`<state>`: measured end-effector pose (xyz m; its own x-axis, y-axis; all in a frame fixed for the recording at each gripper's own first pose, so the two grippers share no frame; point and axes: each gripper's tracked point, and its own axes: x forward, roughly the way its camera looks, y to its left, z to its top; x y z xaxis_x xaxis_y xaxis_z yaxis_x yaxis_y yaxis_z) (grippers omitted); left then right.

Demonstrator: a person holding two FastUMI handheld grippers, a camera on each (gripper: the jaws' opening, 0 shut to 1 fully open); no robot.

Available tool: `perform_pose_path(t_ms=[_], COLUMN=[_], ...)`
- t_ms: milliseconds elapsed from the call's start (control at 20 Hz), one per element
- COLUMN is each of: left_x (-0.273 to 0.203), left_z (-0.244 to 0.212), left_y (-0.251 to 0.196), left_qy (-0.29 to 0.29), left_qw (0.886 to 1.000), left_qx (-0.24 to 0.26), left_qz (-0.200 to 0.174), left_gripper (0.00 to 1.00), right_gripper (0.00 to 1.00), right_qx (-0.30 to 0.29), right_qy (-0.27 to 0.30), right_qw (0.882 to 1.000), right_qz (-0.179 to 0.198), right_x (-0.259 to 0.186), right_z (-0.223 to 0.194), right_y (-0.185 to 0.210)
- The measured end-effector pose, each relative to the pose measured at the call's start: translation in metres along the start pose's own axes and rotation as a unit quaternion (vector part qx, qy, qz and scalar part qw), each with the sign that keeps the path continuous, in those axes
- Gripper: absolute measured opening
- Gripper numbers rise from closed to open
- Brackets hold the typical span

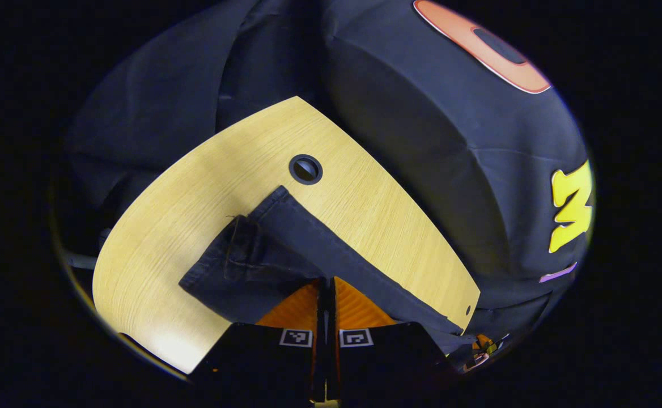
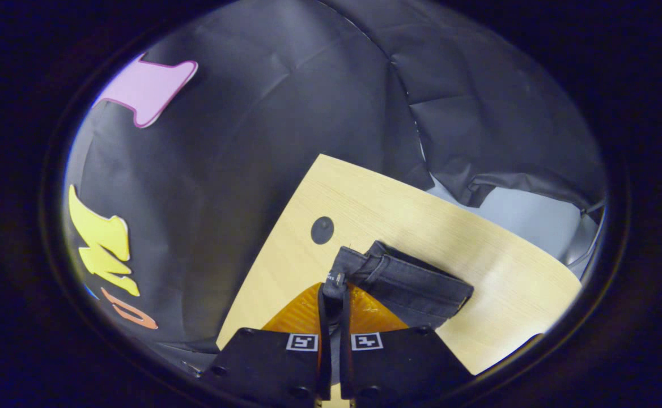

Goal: Grasp the waist and the cuffs of the jeans and fold them to make the two legs overlap; first hold the waist and fold one-third of the jeans toward the cuffs, then hold the cuffs and fold the remaining one-third in the same direction to finish folding.

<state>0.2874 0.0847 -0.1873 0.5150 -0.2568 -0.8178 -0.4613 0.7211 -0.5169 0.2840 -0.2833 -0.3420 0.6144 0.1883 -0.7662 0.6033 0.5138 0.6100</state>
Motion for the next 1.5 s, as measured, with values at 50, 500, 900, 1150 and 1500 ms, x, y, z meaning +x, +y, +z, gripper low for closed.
perform_pose_path(t_ms=[50, 500, 900, 1150, 1500], left_x=[0.009, 0.054, 0.027, -0.037, -0.172], left_z=[0.002, 0.000, -0.001, 0.001, -0.032], left_y=[0.000, 0.011, -0.017, -0.050, -0.119], left_qy=[0.003, 0.035, 0.017, -0.040, -0.216], left_qw=[1.000, 0.998, 0.999, 0.996, 0.939], left_qx=[-0.003, 0.033, 0.043, 0.079, 0.259], left_qz=[0.001, 0.043, 0.015, -0.011, -0.065], left_gripper=[0.04, 0.08, 0.94, 0.97, 0.97], right_gripper=[0.07, 0.12, 0.59, 0.66, 0.96], right_qx=[0.001, -0.006, -0.059, -0.144, -0.312], right_qy=[-0.001, 0.000, -0.016, -0.050, -0.169], right_qw=[1.000, 1.000, 0.998, 0.988, 0.934], right_qz=[-0.001, -0.030, -0.011, -0.008, 0.051], right_x=[0.009, 0.060, 0.044, -0.014, -0.167], right_z=[0.001, -0.001, -0.005, -0.022, -0.074], right_y=[0.001, -0.012, 0.006, 0.015, 0.061])
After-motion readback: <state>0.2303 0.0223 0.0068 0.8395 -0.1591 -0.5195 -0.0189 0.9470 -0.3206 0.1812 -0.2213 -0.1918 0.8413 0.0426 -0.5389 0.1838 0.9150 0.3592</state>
